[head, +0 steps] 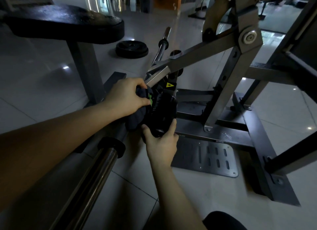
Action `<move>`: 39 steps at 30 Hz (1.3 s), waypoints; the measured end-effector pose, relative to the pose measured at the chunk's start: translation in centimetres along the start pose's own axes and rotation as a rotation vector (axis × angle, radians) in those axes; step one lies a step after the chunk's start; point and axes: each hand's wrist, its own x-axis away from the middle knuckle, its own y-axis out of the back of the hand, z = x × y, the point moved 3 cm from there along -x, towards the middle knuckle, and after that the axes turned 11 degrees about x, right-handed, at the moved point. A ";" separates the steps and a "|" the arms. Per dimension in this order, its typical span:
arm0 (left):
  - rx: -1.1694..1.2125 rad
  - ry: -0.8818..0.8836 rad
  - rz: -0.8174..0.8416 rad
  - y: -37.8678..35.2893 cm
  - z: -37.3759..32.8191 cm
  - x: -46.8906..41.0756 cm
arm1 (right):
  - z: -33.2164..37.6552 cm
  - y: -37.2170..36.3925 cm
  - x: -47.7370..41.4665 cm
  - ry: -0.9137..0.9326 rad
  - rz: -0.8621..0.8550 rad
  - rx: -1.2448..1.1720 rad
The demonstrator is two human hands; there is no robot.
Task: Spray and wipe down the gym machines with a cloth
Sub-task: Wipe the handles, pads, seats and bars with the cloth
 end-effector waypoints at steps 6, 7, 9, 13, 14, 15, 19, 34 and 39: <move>0.013 -0.005 -0.054 0.6 0.9 -0.2 | -1.1 -0.8 -0.7 -0.163 -0.084 -0.384; 0.018 -0.005 -0.056 0.5 1.0 -0.3 | -1.4 -1.1 -0.7 -0.213 -0.071 -0.530; 0.030 0.001 -0.046 0.3 1.2 -0.6 | -2.0 -1.6 -0.8 -0.316 -0.020 -0.818; 0.089 0.040 -0.034 -0.8 1.5 -1.3 | -2.6 -2.8 -0.5 -0.450 0.187 -1.207; 0.128 0.058 -0.042 -1.2 1.5 -1.4 | -2.7 -2.8 -0.4 -0.443 0.221 -1.233; 0.179 0.078 -0.055 -1.7 1.6 -1.5 | -2.9 -2.8 -0.4 -0.416 0.249 -1.227; 0.401 0.101 -0.042 -4.0 1.0 -0.2 | -4.1 -1.4 -0.8 -0.275 0.405 -1.033; -0.058 -0.101 0.439 -12.5 0.9 -3.7 | -6.6 3.2 -3.4 -0.403 0.509 -1.037; 0.048 -0.039 0.353 -11.6 0.4 -2.7 | -6.1 3.3 -3.1 -0.355 0.509 -0.996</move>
